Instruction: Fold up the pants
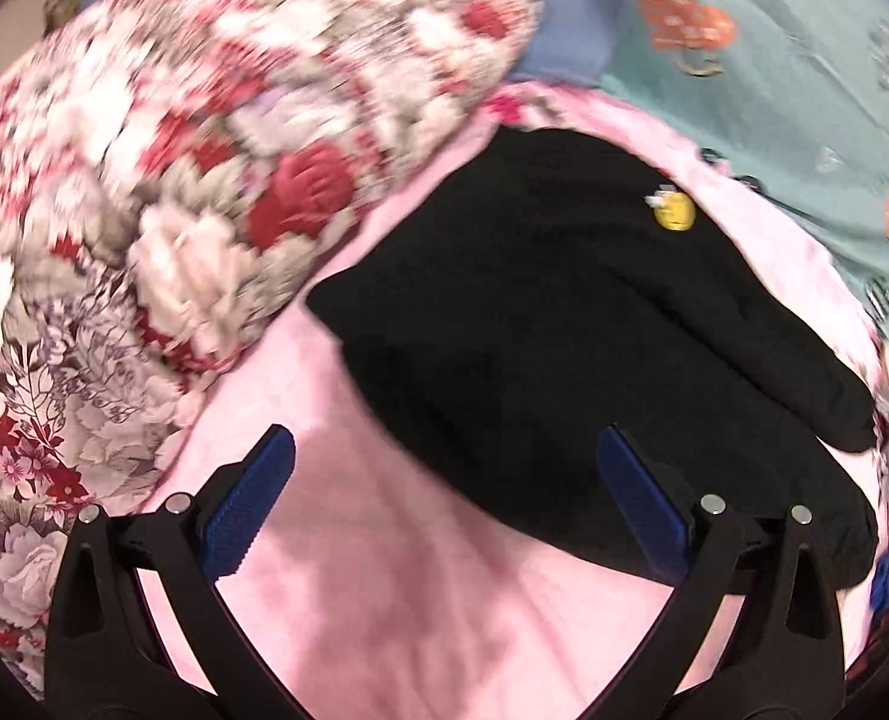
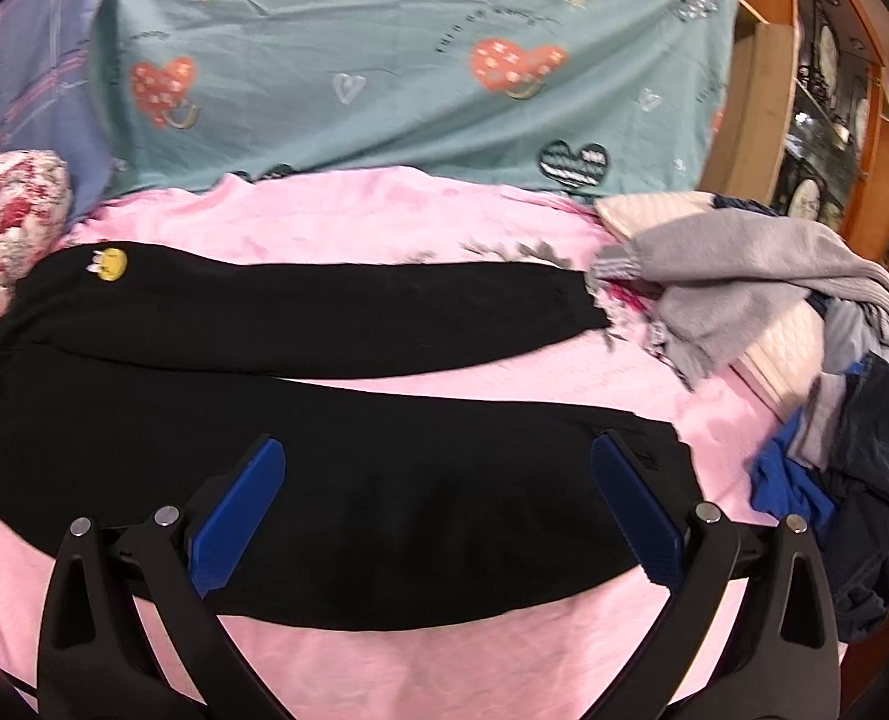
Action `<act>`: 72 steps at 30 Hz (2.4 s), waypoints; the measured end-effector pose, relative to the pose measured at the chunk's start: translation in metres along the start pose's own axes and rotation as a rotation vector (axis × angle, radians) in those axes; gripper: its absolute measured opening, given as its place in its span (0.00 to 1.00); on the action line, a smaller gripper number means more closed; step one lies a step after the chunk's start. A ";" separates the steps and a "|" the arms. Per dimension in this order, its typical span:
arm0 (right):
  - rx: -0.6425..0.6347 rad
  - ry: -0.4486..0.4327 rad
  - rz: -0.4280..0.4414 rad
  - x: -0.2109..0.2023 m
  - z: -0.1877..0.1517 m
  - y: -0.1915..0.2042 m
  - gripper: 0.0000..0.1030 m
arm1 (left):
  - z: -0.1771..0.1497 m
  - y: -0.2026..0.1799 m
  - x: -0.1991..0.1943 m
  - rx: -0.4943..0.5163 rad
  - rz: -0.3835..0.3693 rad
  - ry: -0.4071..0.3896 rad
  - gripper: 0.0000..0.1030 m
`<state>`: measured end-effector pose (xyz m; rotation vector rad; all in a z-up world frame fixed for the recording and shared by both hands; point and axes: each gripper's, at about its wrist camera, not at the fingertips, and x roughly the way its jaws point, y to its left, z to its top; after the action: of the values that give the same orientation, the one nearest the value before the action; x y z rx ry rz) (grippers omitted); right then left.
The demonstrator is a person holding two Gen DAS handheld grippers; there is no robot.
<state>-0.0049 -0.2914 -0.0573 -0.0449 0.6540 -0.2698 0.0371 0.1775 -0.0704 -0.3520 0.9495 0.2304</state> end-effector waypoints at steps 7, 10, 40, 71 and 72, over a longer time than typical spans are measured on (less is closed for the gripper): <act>0.056 0.081 0.010 0.014 -0.011 -0.023 0.99 | 0.024 0.013 0.046 -0.024 0.065 0.056 0.79; 0.080 0.092 0.007 0.019 -0.014 -0.030 0.99 | 0.036 0.008 0.073 -0.011 0.050 0.113 0.53; 0.344 0.312 -0.012 0.115 -0.030 -0.180 0.14 | 0.034 -0.005 0.055 -0.076 0.053 0.021 0.10; 0.158 0.106 -0.016 0.130 0.066 -0.164 0.76 | 0.044 -0.087 -0.048 0.125 0.002 -0.390 0.90; 0.198 0.133 0.011 0.153 0.072 -0.164 0.76 | 0.043 -0.106 -0.041 0.156 -0.035 -0.380 0.91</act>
<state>0.1167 -0.4922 -0.0701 0.1678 0.7567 -0.3278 0.0830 0.0958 0.0066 -0.1718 0.5814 0.1814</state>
